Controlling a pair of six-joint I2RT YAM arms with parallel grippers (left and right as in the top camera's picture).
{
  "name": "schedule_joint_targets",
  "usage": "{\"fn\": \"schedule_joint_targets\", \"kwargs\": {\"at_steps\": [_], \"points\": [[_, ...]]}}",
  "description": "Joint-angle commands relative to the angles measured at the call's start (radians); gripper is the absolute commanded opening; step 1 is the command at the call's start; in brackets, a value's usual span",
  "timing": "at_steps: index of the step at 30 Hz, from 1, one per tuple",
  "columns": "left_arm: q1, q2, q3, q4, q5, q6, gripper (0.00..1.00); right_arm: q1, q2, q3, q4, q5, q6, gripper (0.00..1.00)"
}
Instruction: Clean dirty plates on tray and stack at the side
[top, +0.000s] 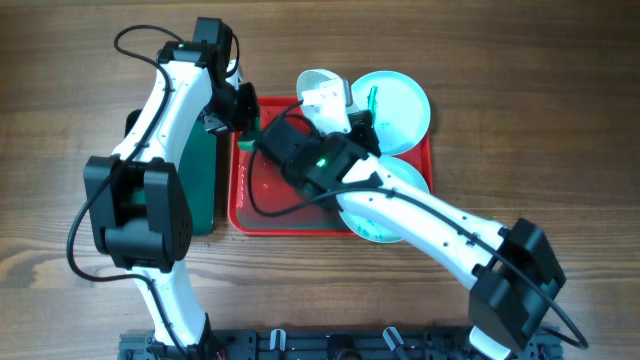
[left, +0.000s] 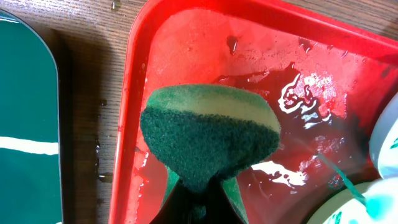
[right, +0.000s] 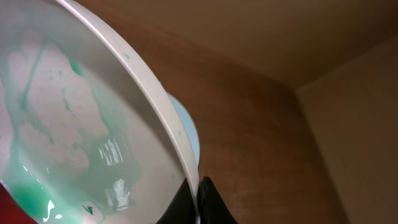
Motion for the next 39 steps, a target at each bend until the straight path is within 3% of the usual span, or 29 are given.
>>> {"fn": "schedule_joint_targets", "kwargs": {"at_steps": [1,5,10,13,15,20,26,31,35,39], "points": [[-0.001,-0.024,-0.008,0.008,0.017,-0.013,0.04,0.048,-0.021,0.005,0.003,0.198,0.021,0.04],[-0.001,-0.024,-0.008,0.009,0.017,-0.013,0.04,0.084,-0.022,0.005,0.015,0.274,0.022,0.04],[-0.001,-0.024,-0.008,0.009,0.017,-0.013,0.04,0.083,-0.021,0.005,0.034,0.212,0.025,0.04],[-0.001,-0.024,-0.008,0.009,0.017,-0.013,0.04,0.053,-0.021,0.005,0.042,-0.021,0.025,0.04],[-0.001,-0.024,-0.008,0.009,0.017,-0.013,0.04,-0.009,-0.018,0.002,0.05,-0.323,0.026,0.04],[-0.001,-0.024,-0.008,0.009,0.017,-0.013,0.04,-0.143,0.032,0.0,0.066,-0.765,0.087,0.04],[-0.001,-0.024,-0.008,0.009,0.017,-0.013,0.04,-0.225,0.161,0.0,0.084,-1.051,0.111,0.04],[-0.001,-0.024,-0.008,0.009,0.017,-0.016,0.04,-0.282,0.197,0.0,0.094,-1.164,0.087,0.05],[-0.001,-0.024,-0.008,0.016,0.017,-0.016,0.04,-0.34,0.197,0.003,0.151,-1.299,-0.117,0.34],[-0.001,-0.024,-0.008,0.021,0.017,-0.016,0.04,-0.39,0.197,0.008,0.214,-1.328,-0.27,0.38]]}}
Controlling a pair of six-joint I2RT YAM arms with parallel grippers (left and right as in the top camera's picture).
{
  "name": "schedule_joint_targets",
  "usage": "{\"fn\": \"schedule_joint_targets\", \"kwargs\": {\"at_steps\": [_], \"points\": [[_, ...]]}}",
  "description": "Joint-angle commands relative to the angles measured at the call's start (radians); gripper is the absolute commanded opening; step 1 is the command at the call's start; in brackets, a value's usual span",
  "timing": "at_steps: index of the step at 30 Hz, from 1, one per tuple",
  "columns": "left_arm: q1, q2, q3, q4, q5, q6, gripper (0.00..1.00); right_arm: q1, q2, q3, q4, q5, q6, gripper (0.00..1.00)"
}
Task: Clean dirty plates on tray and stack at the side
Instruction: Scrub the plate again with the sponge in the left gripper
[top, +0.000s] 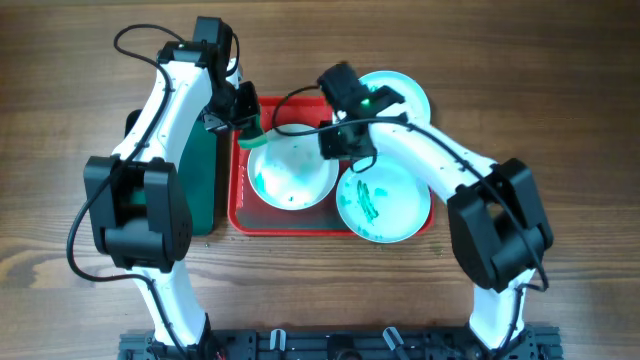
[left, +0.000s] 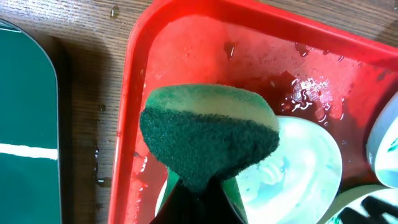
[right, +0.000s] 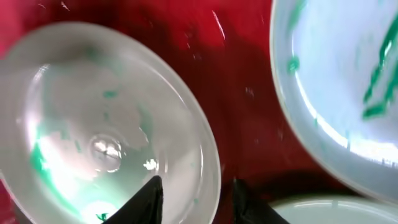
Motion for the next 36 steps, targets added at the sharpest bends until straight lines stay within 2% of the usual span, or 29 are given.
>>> {"fn": "schedule_joint_targets", "kwargs": {"at_steps": [1,4,10,17,25,27,29,30,32,35,36], "points": [[-0.001,-0.024,-0.007,0.006,0.017,-0.016,0.04,-0.045,0.006,0.01,0.052,-0.081,-0.218,0.37],[-0.001,-0.024,-0.007,0.01,0.017,-0.016,0.04,-0.053,0.028,0.026,0.079,-0.084,-0.383,0.37],[-0.001,-0.024,-0.007,0.013,0.017,-0.016,0.04,-0.049,0.123,0.095,0.063,-0.1,-0.507,0.32],[-0.001,-0.024,-0.007,0.013,0.017,-0.016,0.04,-0.047,0.143,0.101,0.068,-0.112,-0.557,0.24],[-0.001,-0.024,-0.007,0.014,0.017,-0.016,0.04,-0.047,0.187,0.101,0.051,-0.137,-0.544,0.05],[-0.001,-0.024,-0.007,0.016,0.017,-0.016,0.04,-0.047,0.187,0.101,0.049,-0.136,-0.52,0.04],[-0.001,-0.024,-0.007,0.016,0.017,-0.016,0.04,-0.047,0.187,0.105,0.043,-0.098,-0.424,0.04],[-0.001,-0.024,-0.007,0.015,0.017,-0.016,0.04,-0.048,0.187,0.122,0.019,-0.069,-0.309,0.04],[-0.001,-0.024,-0.007,0.015,0.017,-0.016,0.04,-0.049,0.186,0.142,-0.009,-0.071,-0.174,0.04],[-0.002,-0.024,-0.007,0.009,0.017,-0.016,0.04,-0.044,0.187,0.146,-0.019,-0.093,0.185,0.04],[-0.004,-0.024,-0.007,0.007,0.017,-0.016,0.04,-0.039,0.187,0.143,-0.018,-0.063,0.222,0.04]]}}
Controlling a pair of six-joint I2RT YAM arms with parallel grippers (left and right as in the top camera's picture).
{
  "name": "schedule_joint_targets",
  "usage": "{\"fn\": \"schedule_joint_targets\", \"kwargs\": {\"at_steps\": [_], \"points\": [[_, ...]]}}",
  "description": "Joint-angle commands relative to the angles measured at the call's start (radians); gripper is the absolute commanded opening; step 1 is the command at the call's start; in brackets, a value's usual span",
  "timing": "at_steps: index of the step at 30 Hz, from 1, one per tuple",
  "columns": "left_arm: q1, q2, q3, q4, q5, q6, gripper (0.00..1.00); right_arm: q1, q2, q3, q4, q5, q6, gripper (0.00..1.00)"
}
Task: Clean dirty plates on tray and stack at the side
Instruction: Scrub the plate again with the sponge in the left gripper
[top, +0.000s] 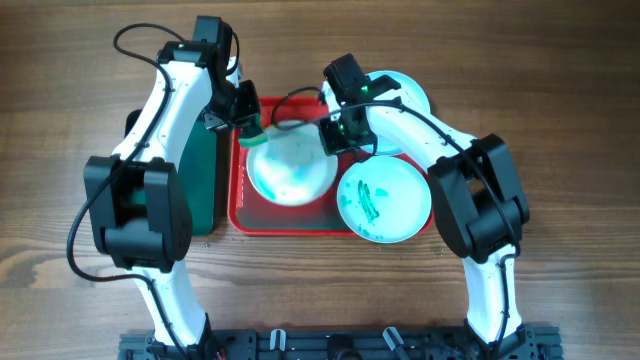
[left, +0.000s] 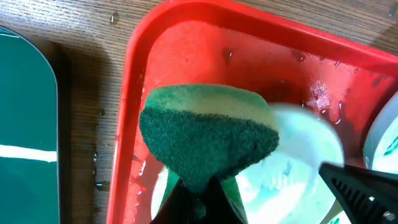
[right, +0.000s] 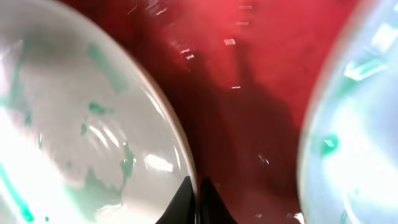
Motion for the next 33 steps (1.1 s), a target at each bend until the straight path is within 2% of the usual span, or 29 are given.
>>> {"fn": "schedule_joint_targets", "kwargs": {"at_steps": [1,4,9,13,16,19,23,24,27,28,33], "points": [[-0.007,-0.024,-0.007,-0.007,0.017,-0.009,0.04,0.019,0.017,0.026,-0.001,0.092,0.355,0.04],[-0.021,-0.024,-0.007,-0.014,0.017,-0.009,0.04,0.029,0.017,0.026,0.004,0.143,0.414,0.04],[-0.06,-0.023,-0.025,0.034,-0.015,-0.009,0.04,0.029,0.017,0.015,0.041,0.145,0.411,0.04],[-0.095,-0.013,-0.093,0.138,-0.153,-0.011,0.04,0.029,0.017,0.014,0.04,0.145,0.408,0.04],[-0.106,-0.001,-0.173,0.233,-0.241,-0.082,0.04,0.029,0.017,0.014,0.04,0.145,0.404,0.04],[-0.106,-0.001,-0.246,0.321,-0.25,-0.102,0.04,0.029,0.017,0.014,0.04,0.144,0.401,0.04],[-0.111,-0.001,-0.266,0.294,-0.202,-0.109,0.04,0.029,0.017,0.014,0.042,0.145,0.401,0.04],[-0.115,0.0,-0.266,0.276,-0.161,-0.09,0.04,0.029,0.017,0.014,0.044,0.145,0.401,0.04],[-0.143,-0.001,-0.266,0.228,0.102,0.155,0.04,0.029,0.017,0.014,0.045,0.145,0.401,0.04],[-0.154,0.0,-0.266,0.217,0.148,0.212,0.04,0.029,0.017,0.014,0.045,0.144,0.401,0.04],[-0.213,-0.001,-0.266,0.198,0.192,0.373,0.04,0.029,0.017,0.014,0.047,0.144,0.401,0.04]]}}
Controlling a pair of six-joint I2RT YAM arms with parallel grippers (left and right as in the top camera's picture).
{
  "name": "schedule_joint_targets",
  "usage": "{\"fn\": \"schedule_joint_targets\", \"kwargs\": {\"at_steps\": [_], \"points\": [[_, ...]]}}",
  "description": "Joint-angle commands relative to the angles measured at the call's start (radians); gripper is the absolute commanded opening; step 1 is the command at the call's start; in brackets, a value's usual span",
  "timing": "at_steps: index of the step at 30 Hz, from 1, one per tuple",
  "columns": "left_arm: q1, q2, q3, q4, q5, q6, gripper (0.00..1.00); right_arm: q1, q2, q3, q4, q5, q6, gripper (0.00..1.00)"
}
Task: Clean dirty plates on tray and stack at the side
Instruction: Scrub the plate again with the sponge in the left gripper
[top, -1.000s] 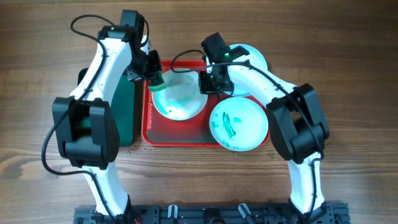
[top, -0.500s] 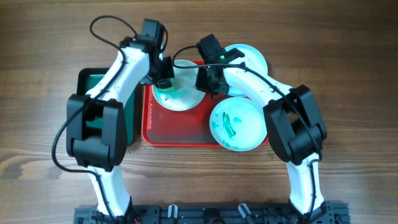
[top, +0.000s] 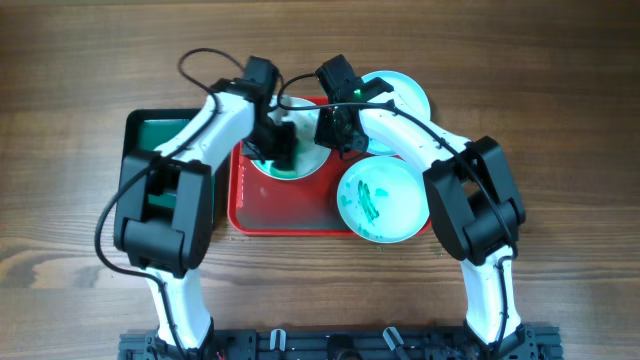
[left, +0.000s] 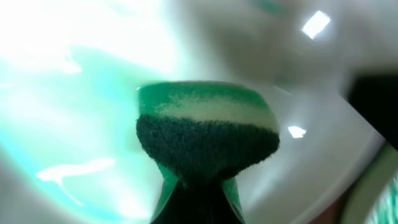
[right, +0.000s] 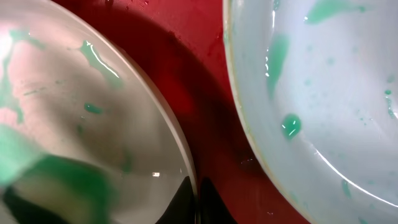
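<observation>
A white plate (top: 306, 152) smeared with green lies in the red tray (top: 290, 215), at its far left. My left gripper (top: 279, 148) is shut on a green sponge (left: 207, 134), which presses on the plate's wet face (left: 74, 93). My right gripper (top: 330, 135) is shut on that plate's right rim (right: 189, 168); the rim runs between the fingers (right: 197, 199). A second green-stained plate (top: 385, 200) sits at the tray's front right. A third plate (top: 400, 95) sits at the back right, and its stained face (right: 323, 93) fills the right of the right wrist view.
A dark green tray (top: 145, 135) lies left of the red tray on the wooden table (top: 560, 120). Wet red tray floor (right: 199, 74) shows between the two plates. Both arms crowd the tray's far edge.
My left gripper has moved right with the sponge, from the tray's far left corner onto the plate's face. The right gripper still holds the plate's rim.
First my right gripper held a plate lifted over the tray's back while the left held the sponge over the wet empty tray corner. Then the plate lay in the tray and the right gripper stood open. It then shut on the rim, and now the sponge is on the plate.
</observation>
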Motion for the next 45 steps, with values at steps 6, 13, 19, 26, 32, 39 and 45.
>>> {"fn": "schedule_joint_targets", "kwargs": {"at_steps": [6,13,19,26,32,39,45], "points": [[-0.048,-0.001,-0.016,0.119,-0.06,0.05,0.04,-0.001,0.017,0.012,0.005,0.032,0.013,0.04],[-0.048,-0.001,-0.016,0.139,-0.649,-0.192,0.04,-0.001,0.017,0.012,0.006,0.028,0.003,0.04],[-0.051,-0.001,-0.017,0.15,-0.734,-0.315,0.04,-0.002,0.017,0.012,0.008,0.028,0.002,0.04],[-0.056,-0.001,-0.017,0.019,-0.051,0.027,0.04,-0.002,0.017,0.012,0.009,0.028,-0.005,0.04],[-0.055,-0.001,-0.017,-0.013,0.208,0.203,0.04,-0.001,0.017,0.012,0.009,0.017,-0.013,0.04],[-0.034,-0.001,-0.017,0.286,-0.093,0.04,0.04,-0.001,0.017,0.012,0.005,0.009,-0.016,0.04],[-0.003,-0.001,-0.017,0.417,-0.459,-0.083,0.04,-0.001,0.017,0.012,0.005,0.007,-0.029,0.04]]}}
